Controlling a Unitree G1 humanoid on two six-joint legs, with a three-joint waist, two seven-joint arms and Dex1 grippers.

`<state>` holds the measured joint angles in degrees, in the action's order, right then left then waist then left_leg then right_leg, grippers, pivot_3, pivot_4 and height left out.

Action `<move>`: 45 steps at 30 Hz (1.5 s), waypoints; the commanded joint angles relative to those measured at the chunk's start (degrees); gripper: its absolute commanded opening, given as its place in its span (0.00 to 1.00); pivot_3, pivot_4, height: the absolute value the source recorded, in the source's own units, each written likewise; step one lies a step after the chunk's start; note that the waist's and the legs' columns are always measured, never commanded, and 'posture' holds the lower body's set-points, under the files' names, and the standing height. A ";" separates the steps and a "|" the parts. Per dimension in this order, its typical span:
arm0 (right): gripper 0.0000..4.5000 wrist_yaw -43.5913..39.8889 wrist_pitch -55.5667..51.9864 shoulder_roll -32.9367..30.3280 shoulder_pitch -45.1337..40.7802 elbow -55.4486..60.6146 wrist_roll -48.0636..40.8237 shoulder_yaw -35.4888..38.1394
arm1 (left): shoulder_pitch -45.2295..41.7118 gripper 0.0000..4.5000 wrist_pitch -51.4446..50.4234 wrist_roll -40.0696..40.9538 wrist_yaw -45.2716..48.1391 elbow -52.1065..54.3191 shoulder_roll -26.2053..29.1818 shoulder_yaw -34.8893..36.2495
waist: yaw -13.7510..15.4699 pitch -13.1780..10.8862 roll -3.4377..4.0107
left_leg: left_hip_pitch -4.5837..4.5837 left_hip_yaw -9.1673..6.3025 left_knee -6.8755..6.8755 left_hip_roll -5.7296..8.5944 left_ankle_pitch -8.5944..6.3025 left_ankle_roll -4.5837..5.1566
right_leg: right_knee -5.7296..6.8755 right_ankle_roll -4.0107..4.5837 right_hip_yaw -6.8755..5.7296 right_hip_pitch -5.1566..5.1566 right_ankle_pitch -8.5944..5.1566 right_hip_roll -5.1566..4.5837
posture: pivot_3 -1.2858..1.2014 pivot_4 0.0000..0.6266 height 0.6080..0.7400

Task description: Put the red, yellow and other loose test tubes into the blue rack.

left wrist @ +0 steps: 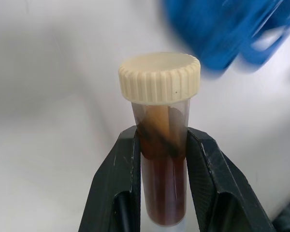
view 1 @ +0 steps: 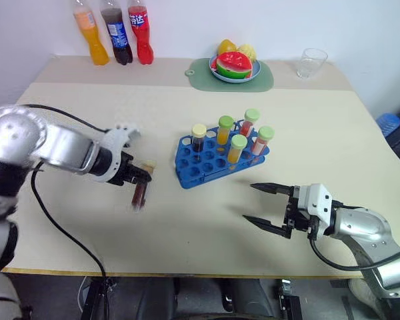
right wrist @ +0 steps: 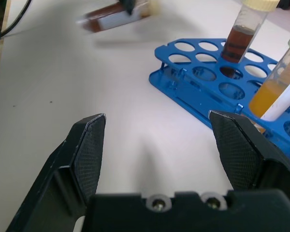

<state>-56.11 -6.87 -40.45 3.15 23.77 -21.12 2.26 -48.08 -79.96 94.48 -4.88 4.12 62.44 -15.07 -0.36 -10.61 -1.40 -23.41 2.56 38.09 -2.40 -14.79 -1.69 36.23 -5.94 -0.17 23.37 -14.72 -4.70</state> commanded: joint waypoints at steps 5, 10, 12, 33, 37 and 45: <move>0.83 2.01 1.36 1.53 0.26 0.52 -0.06 0.79 | 16.27 0.20 29.35 -21.81 43.47 15.76 -5.92 16.17 | 0.94 0.05 0.05 | 0.01 0.11 -0.07 -0.02 -0.02 0.02 | -0.10 0.08 0.01 0.00 0.02 0.00 | 0.52 0.24 1.00; 0.83 4.57 1.37 1.90 2.55 2.39 0.39 1.78 | 16.30 0.20 41.34 -30.45 48.14 12.38 -18.98 17.21 | 1.27 0.06 0.05 | 0.01 0.08 0.02 -0.01 -0.21 0.36 | -0.10 0.08 0.02 -0.08 0.03 0.00 | 0.52 0.24 1.00; 0.83 5.68 1.40 1.96 3.40 3.13 0.73 2.08 | 15.32 0.20 46.74 -36.11 49.76 10.04 -23.83 16.23 | 1.17 0.04 0.00 | 0.00 0.08 0.09 0.01 -0.23 0.42 | -0.10 0.07 0.03 -0.12 0.04 0.00 | 0.52 0.24 1.00; 0.83 12.34 1.47 3.39 8.80 7.61 2.71 3.32 | 13.64 0.20 72.21 -72.35 63.35 -10.68 -37.97 4.05 | 1.08 0.09 0.08 | 0.02 0.05 0.09 -0.03 -0.27 0.49 | -0.09 -0.08 0.04 -0.10 0.11 0.08 | 0.52 0.24 1.00; 0.83 12.23 1.43 3.33 8.47 7.36 2.63 3.38 | 13.67 0.20 74.69 -75.12 62.46 -13.38 -39.45 4.12 | 1.09 0.13 0.09 | 0.03 0.05 0.09 -0.03 -0.27 0.50 | -0.08 -0.08 0.04 -0.11 0.11 0.07 | 0.52 0.24 1.00; 0.83 12.20 1.42 3.47 7.73 7.00 2.83 2.90 | 14.35 0.20 75.88 -76.92 62.03 -13.95 -41.34 4.14 | 1.03 0.16 0.11 | 0.05 0.04 0.09 -0.03 -0.27 0.50 | -0.08 -0.09 0.04 -0.13 0.12 0.08 | 0.52 0.24 1.00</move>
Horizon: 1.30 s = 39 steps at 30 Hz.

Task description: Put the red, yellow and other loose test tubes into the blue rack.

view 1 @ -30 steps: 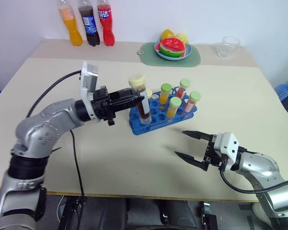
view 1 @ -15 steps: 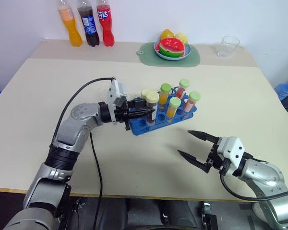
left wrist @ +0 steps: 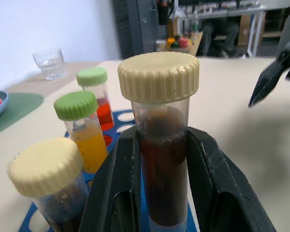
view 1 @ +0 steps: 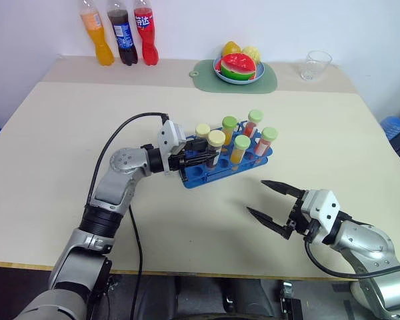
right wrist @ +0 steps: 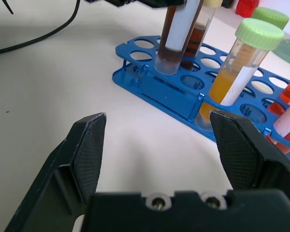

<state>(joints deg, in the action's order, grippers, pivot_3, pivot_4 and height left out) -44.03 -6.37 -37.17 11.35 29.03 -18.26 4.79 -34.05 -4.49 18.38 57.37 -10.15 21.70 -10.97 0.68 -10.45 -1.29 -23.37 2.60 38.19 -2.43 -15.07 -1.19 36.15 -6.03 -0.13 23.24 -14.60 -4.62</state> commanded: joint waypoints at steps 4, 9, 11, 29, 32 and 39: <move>0.83 0.03 0.97 0.22 -0.37 1.68 -0.01 0.30 | 0.77 0.20 -0.11 -1.29 -0.39 0.22 -1.11 0.52 | 0.02 0.00 0.00 | -0.02 -0.01 0.00 -0.01 -0.01 0.01 | 0.00 -0.02 -0.01 0.02 0.01 0.01 | 0.52 0.24 1.00; 0.83 0.00 0.73 0.16 -0.34 1.58 -0.21 0.51 | 0.85 0.40 -6.23 4.15 0.95 3.32 -2.04 2.81 | -0.02 0.00 0.00 | -0.01 -0.01 0.00 -0.02 -0.01 0.02 | 0.00 -0.02 -0.01 0.02 0.01 0.01 | 0.52 0.24 1.00; 0.83 0.18 0.41 0.18 -0.17 1.49 -0.38 0.82 | 0.79 0.60 -8.18 5.82 -1.03 6.43 -2.87 4.26 | 0.02 -0.01 0.00 | -0.02 -0.01 0.00 -0.02 -0.01 0.02 | 0.00 -0.02 -0.01 0.02 0.01 0.01 | 0.52 0.24 1.00; 0.83 10.63 -4.99 3.53 -6.99 -6.92 0.36 7.75 | 12.10 0.69 -2.29 5.63 -3.77 12.33 3.55 14.04 | 0.04 0.03 0.06 | -0.01 -0.01 -0.02 -0.05 -0.02 0.03 | 0.03 -0.01 -0.01 0.02 0.01 0.03 | 0.52 0.24 1.00; 0.83 10.50 -4.17 3.50 -4.29 -7.18 0.03 10.76 | 15.32 0.69 -0.70 5.40 -4.12 12.29 4.74 15.42 | 0.06 0.04 0.07 | 0.00 0.00 -0.03 -0.06 -0.02 0.03 | 0.03 0.00 -0.01 0.02 0.00 0.03 | 0.52 0.24 1.00; 0.83 9.19 -2.19 4.81 3.61 -5.13 -2.96 17.46 | 22.37 0.69 0.53 5.48 -2.82 14.05 7.64 16.54 | -0.02 0.05 0.10 | 0.01 0.02 -0.04 -0.08 -0.03 0.04 | 0.03 0.11 -0.01 0.02 -0.06 0.01 | 0.52 0.24 1.00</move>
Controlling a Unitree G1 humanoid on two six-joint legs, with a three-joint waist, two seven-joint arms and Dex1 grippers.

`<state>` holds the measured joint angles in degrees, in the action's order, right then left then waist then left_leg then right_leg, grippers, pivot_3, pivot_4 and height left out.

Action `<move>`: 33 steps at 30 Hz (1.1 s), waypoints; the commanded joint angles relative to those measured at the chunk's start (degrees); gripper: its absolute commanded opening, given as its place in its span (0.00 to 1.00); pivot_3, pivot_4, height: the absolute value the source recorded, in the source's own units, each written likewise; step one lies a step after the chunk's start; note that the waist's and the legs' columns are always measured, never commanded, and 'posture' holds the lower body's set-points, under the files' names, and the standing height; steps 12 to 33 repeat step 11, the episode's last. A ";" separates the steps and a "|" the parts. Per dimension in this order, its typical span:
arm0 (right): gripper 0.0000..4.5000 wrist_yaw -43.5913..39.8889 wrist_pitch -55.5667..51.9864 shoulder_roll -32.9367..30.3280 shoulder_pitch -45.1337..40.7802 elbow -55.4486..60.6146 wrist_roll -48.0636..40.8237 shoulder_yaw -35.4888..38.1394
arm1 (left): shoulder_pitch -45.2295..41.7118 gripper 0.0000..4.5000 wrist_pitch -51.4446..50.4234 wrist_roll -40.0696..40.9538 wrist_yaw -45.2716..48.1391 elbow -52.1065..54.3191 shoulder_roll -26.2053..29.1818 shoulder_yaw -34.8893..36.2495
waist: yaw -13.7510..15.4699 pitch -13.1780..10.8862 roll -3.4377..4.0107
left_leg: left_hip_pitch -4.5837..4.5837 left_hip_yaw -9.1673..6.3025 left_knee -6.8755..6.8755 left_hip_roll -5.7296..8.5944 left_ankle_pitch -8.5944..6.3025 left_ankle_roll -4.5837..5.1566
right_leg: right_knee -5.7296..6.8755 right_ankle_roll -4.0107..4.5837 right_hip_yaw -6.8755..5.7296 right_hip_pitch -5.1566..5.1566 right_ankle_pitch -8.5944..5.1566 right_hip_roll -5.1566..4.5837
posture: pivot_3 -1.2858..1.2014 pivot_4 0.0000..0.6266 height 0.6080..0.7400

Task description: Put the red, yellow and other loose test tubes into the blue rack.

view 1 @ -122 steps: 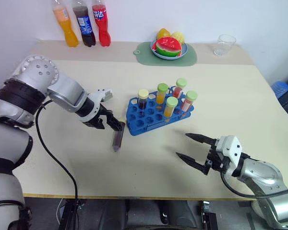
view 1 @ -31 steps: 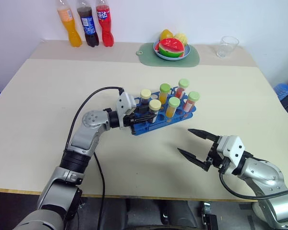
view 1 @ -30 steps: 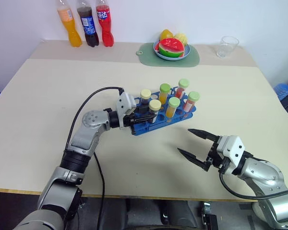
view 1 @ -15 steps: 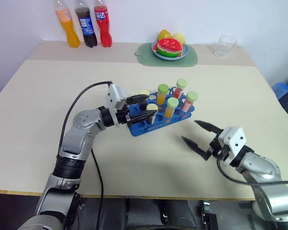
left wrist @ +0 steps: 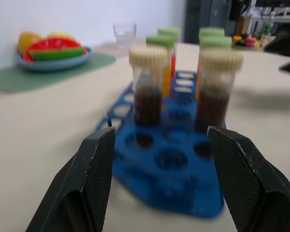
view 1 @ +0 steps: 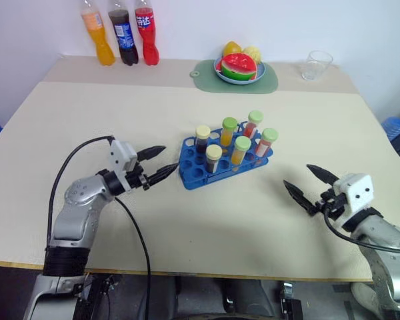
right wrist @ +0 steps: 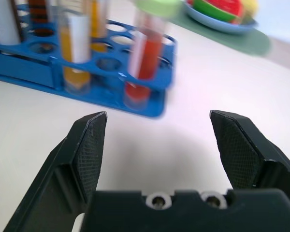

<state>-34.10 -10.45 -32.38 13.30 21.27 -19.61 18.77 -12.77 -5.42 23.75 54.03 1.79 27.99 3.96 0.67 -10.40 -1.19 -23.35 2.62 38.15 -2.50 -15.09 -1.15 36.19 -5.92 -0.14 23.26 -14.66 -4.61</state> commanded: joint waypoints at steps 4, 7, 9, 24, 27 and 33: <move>0.83 -1.98 2.51 -0.22 5.33 2.41 -2.78 6.40 | 3.48 0.69 -2.99 3.00 -0.10 5.69 3.22 2.71 | -0.04 0.01 0.01 | 0.01 0.00 0.00 -0.03 0.00 0.00 | 0.01 0.04 0.00 0.00 -0.02 0.00 | 0.52 0.24 1.00; 0.83 -2.77 3.23 0.03 7.62 2.42 -3.20 7.64 | 4.32 0.69 -4.92 3.67 -0.56 6.94 4.26 3.18 | -0.02 0.03 0.06 | 0.02 0.01 -0.01 -0.06 0.00 0.00 | 0.01 0.05 0.00 0.00 -0.03 0.01 | 0.52 0.24 1.00; 0.83 -3.04 3.59 0.35 8.94 2.91 -3.42 8.15 | 4.68 0.69 -6.15 3.88 -0.87 7.57 4.78 3.24 | -0.03 0.05 0.08 | 0.02 0.03 -0.01 -0.05 0.00 0.00 | 0.00 0.05 0.00 0.00 -0.03 0.00 | 0.52 0.24 1.00; 0.83 -3.49 4.06 0.48 10.05 3.15 -3.80 8.84 | 5.21 0.69 -7.41 3.61 -1.00 8.44 5.55 2.83 | -0.03 0.05 0.08 | 0.02 0.04 -0.01 -0.05 -0.01 0.00 | -0.01 0.06 0.01 0.00 -0.03 0.00 | 0.52 0.24 1.00; 0.83 -3.49 4.06 0.48 10.05 3.15 -3.80 8.84 | 5.21 0.69 -7.41 3.61 -1.00 8.44 5.55 2.83 | -0.03 0.05 0.08 | 0.02 0.04 -0.01 -0.05 -0.01 0.00 | -0.01 0.06 0.01 0.00 -0.03 0.00 | 0.52 0.24 1.00; 0.83 -3.49 4.06 0.48 10.05 3.15 -3.80 8.84 | 5.21 0.69 -7.41 3.61 -1.00 8.44 5.55 2.83 | -0.03 0.05 0.08 | 0.02 0.04 -0.01 -0.05 -0.01 0.00 | -0.01 0.06 0.01 0.00 -0.03 0.00 | 0.52 0.24 1.00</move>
